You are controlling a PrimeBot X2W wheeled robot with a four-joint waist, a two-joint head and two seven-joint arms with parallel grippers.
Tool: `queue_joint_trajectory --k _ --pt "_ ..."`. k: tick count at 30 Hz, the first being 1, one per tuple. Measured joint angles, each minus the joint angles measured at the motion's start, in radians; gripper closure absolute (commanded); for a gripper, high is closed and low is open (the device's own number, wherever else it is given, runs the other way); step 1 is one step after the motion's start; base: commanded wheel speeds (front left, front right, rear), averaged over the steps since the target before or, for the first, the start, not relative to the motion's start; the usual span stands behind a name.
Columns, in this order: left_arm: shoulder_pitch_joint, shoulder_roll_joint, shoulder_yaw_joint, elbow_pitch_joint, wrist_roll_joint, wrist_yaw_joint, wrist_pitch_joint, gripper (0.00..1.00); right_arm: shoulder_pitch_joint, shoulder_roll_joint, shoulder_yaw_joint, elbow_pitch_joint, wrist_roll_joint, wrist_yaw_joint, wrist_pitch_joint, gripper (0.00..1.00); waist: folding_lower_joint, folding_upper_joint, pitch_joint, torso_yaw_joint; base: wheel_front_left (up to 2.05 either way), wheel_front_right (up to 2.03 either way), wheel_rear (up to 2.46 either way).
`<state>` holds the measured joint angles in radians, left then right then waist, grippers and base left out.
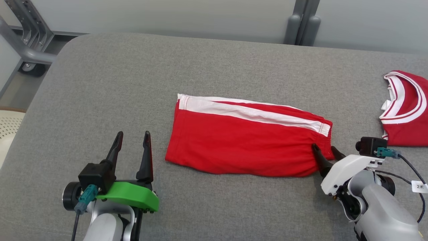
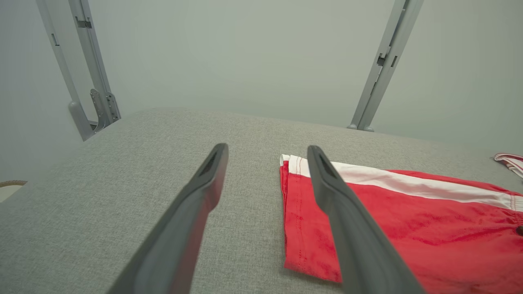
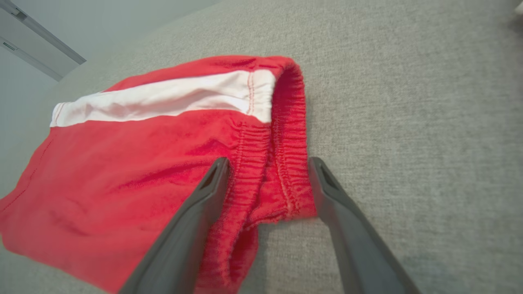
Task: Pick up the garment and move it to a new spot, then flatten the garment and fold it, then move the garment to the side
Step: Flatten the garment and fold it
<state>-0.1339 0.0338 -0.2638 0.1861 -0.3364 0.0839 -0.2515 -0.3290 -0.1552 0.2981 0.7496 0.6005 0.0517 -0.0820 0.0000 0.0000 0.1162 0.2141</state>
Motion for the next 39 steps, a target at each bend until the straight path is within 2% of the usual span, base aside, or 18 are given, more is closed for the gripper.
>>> queue_joint_trajectory --k 6,8,11,12,25,32,39 --pt "0.021 0.000 0.004 -0.027 0.000 0.006 0.000 0.00 -0.016 0.002 0.005 0.035 0.006 0.003 0.012 0.00 0.0000 0.0000 0.008 -0.001 0.00 0.00 0.00" --pt "0.025 0.001 0.004 -0.033 0.000 0.008 0.000 0.00 -0.025 0.002 0.015 0.041 0.004 0.012 0.012 0.52 0.0000 0.0000 0.010 -0.002 0.00 0.00 0.00" --pt "0.033 0.001 0.004 -0.039 0.001 0.009 0.000 0.00 -0.039 0.006 0.036 0.048 -0.003 0.029 0.013 0.82 0.0000 0.0000 0.013 -0.004 0.00 0.00 0.00" --pt "0.035 0.001 0.004 -0.040 0.001 0.009 0.000 0.00 -0.042 0.007 0.043 0.050 -0.003 0.032 0.013 0.99 0.0000 0.0000 0.014 -0.004 0.00 0.00 0.00" --pt "0.073 0.002 0.033 -0.073 0.007 0.013 0.000 0.00 -0.092 -0.009 0.044 0.066 0.023 0.063 0.016 1.00 0.0000 0.0000 0.011 -0.046 0.00 0.00 0.00" --pt "0.075 0.003 0.030 -0.097 0.007 0.015 0.000 0.00 -0.096 -0.104 0.015 0.067 0.055 0.071 0.034 1.00 0.0000 0.0000 0.003 -0.107 0.00 0.00 0.00" --pt "0.086 0.004 0.010 -0.099 0.005 0.015 0.000 0.00 -0.113 -0.155 0.007 0.065 0.078 0.072 0.070 1.00 0.0000 0.0000 -0.009 -0.163 0.00 0.00 0.00"
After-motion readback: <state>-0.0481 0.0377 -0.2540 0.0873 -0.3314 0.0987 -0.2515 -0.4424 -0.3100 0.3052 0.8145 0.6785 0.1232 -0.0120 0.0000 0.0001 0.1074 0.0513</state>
